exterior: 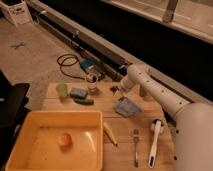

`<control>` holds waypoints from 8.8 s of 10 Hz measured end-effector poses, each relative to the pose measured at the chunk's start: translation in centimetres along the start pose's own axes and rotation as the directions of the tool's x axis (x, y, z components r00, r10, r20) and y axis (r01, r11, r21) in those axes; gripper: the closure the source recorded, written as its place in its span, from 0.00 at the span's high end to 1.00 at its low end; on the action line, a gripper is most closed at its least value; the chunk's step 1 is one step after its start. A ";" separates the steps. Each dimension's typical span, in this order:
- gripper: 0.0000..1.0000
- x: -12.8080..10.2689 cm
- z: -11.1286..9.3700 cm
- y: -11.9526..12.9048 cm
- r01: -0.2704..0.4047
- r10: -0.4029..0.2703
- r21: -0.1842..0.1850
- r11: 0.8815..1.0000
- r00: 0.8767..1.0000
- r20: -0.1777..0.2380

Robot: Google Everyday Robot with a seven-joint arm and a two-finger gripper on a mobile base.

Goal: Place grapes in metal cup

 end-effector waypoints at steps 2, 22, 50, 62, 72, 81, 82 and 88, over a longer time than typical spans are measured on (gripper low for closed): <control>0.74 0.4 0.7 -0.2 -0.010 0.010 -0.013 1.000 1.000 0.018; 0.00 0.7 3.3 1.3 0.028 -0.027 -0.070 0.997 1.000 0.011; 0.00 -7.0 -12.4 0.1 0.207 -0.235 0.309 0.928 0.970 0.056; 0.00 0.5 -20.3 -10.8 -0.050 0.037 0.439 0.897 0.999 0.039; 0.00 7.2 -21.0 -13.7 -0.229 0.222 0.440 0.869 0.973 0.068; 0.00 9.0 -16.6 -13.3 -0.251 0.252 0.368 0.895 0.967 0.047; 0.00 8.9 -16.2 -12.9 -0.246 0.247 0.363 0.899 0.968 0.044; 0.00 8.5 -17.7 -10.5 -0.214 0.213 0.394 0.894 0.976 0.046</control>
